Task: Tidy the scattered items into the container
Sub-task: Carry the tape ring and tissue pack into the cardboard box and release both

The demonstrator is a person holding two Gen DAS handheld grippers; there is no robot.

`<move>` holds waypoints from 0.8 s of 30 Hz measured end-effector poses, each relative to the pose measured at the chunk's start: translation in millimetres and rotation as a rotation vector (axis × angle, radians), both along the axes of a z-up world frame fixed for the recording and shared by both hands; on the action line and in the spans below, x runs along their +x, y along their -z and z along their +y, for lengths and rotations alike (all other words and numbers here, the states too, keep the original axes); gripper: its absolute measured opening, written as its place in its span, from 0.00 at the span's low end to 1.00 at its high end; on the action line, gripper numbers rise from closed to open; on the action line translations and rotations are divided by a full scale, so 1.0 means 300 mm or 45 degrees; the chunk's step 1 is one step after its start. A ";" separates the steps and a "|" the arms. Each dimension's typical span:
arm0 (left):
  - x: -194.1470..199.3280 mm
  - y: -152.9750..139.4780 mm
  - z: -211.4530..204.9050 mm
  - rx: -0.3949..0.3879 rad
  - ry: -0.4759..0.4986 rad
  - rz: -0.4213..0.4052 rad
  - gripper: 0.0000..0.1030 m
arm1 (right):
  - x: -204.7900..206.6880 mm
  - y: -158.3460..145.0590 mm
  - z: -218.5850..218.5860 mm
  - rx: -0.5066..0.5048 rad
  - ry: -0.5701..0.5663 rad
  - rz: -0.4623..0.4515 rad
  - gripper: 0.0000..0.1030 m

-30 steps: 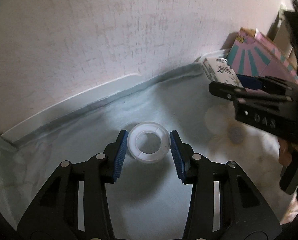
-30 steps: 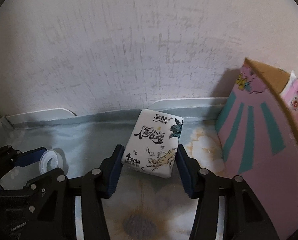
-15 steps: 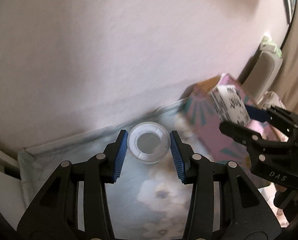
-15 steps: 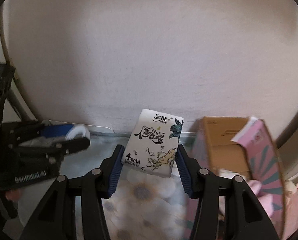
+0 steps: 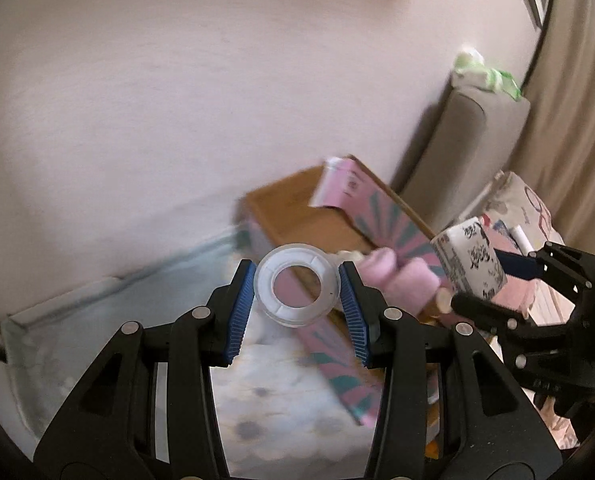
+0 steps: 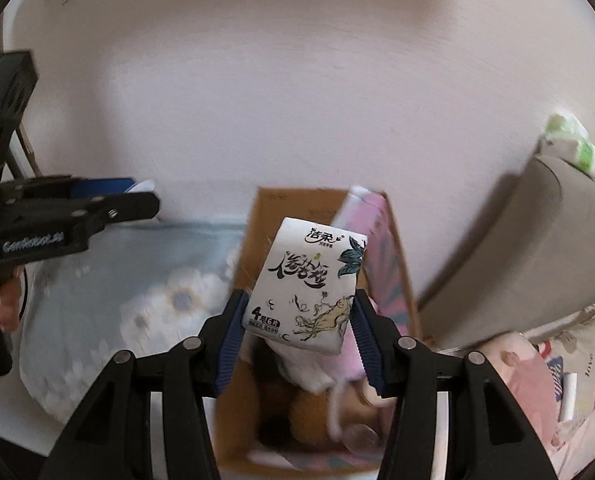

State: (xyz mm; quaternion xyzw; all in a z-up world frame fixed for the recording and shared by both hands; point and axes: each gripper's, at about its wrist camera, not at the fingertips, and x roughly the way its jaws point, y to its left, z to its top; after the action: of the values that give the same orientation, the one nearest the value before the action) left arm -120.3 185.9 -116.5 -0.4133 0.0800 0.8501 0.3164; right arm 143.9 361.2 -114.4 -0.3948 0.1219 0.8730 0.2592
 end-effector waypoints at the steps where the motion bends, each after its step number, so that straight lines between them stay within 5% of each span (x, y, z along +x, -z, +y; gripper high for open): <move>1: 0.014 0.014 0.039 -0.011 0.008 -0.007 0.38 | 0.031 0.009 0.011 -0.012 -0.004 -0.008 0.46; 12: 0.100 0.132 0.237 -0.093 0.028 -0.085 0.38 | 0.150 0.076 0.020 -0.102 -0.055 -0.050 0.46; 24: 0.089 0.143 0.240 -0.126 -0.001 -0.097 0.38 | 0.169 0.080 -0.015 -0.156 -0.108 -0.015 0.46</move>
State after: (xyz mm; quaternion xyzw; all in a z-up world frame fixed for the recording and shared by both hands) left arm -93.5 258.0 -159.5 -0.4604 0.1098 0.8289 0.2981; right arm 194.7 356.8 -138.5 -0.4199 0.1568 0.8717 0.1980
